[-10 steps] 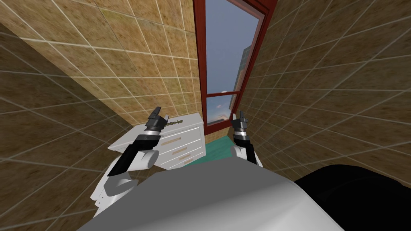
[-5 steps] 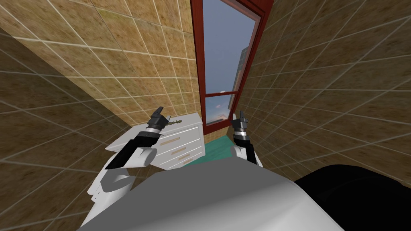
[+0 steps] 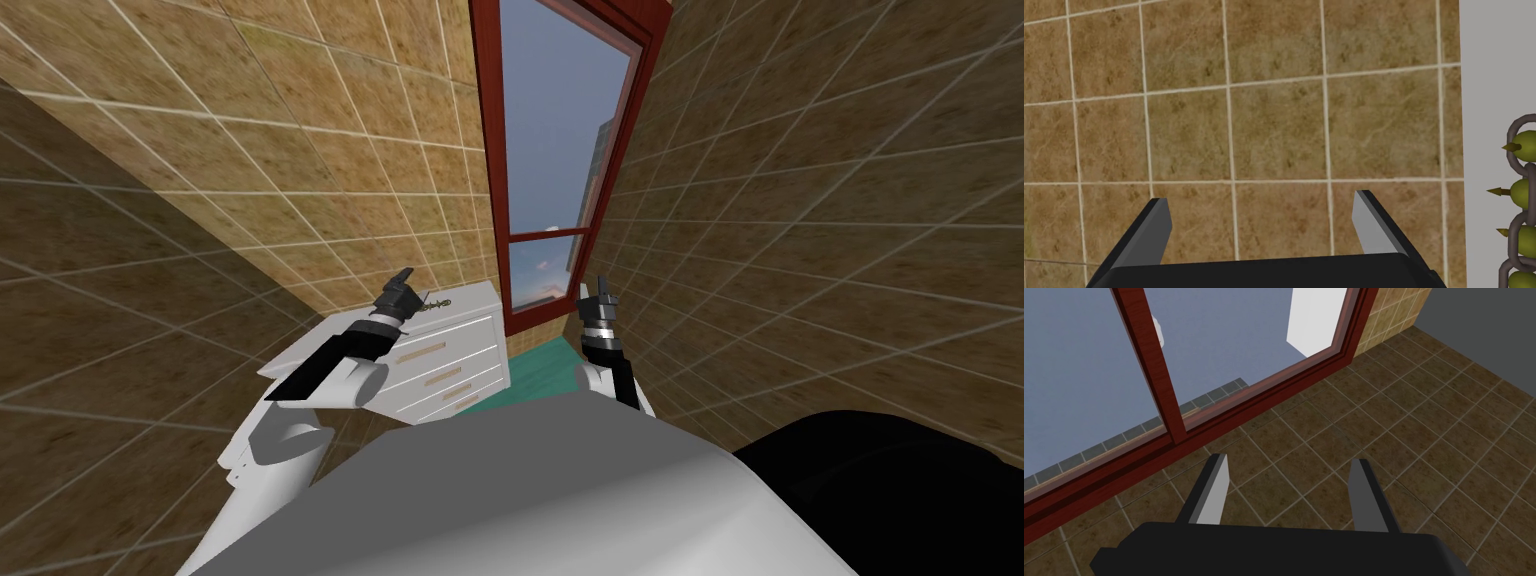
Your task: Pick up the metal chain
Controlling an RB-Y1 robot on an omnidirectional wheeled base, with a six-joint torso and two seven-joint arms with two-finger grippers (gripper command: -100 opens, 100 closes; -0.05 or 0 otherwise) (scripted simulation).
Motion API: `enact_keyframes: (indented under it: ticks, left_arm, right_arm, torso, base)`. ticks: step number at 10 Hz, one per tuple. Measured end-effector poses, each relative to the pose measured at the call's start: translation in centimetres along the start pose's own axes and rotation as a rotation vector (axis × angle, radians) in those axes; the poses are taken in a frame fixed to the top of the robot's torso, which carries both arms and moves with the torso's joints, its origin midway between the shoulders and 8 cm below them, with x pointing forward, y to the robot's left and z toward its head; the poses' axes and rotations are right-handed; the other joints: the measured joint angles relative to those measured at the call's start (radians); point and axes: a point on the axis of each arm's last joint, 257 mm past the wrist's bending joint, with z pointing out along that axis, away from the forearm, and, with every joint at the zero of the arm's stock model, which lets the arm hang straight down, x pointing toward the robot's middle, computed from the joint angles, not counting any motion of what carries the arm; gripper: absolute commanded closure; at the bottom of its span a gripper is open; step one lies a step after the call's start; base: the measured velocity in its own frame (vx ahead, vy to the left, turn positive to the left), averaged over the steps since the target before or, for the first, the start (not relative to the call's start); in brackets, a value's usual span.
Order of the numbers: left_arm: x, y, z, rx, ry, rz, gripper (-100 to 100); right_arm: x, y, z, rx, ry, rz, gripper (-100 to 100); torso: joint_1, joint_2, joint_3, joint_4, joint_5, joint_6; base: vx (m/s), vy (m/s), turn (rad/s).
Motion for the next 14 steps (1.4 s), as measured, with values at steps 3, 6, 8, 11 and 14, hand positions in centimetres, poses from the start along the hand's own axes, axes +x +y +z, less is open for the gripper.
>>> enact_keyframes:
  ticks: [3, 6, 8, 11, 14]
  left_arm:
    - [-0.3, 1.3, 0.5, -0.069, 0.01, -0.03, -100]
    - [-0.8, 2.5, 1.1, -0.139, 0.015, -0.06, -100]
    - [-1.1, 3.7, 1.1, -0.189, 0.011, -0.076, -100]
    - [-1.5, 4.6, 1.6, -0.258, 0.01, -0.106, -100]
    - [-2.0, 5.8, 1.6, -0.337, 0.002, -0.137, -100]
  right_arm:
    - [0.0, 0.0, 0.0, 0.0, 0.0, 0.0, 0]
    - [0.0, 0.0, 0.0, 0.0, 0.0, 0.0, 0]
    - [0.0, 0.0, 0.0, 0.0, 0.0, 0.0, 0]
    - [0.0, 0.0, 0.0, 0.0, 0.0, 0.0, 0]
    - [0.0, 0.0, 0.0, 0.0, 0.0, 0.0, 0]
  torso:
    - [0.0, 0.0, 0.0, 0.0, 0.0, 0.0]
    - [0.0, -0.001, 0.0, 0.0, 0.0, 0.0]
    - [0.001, 0.0, 0.0, 0.0, 0.0, 0.0]
    - [0.001, -0.001, 0.0, 0.0, 0.0, 0.0]
    - [0.001, -0.001, 0.0, 0.0, 0.0, 0.0]
  base:
    - [-0.004, -0.008, -0.029]
    - [0.0, -0.004, -0.025]
    - [0.001, -0.003, -0.026]
    - [0.003, -0.002, -0.025]
    - [0.004, -0.001, -0.027]
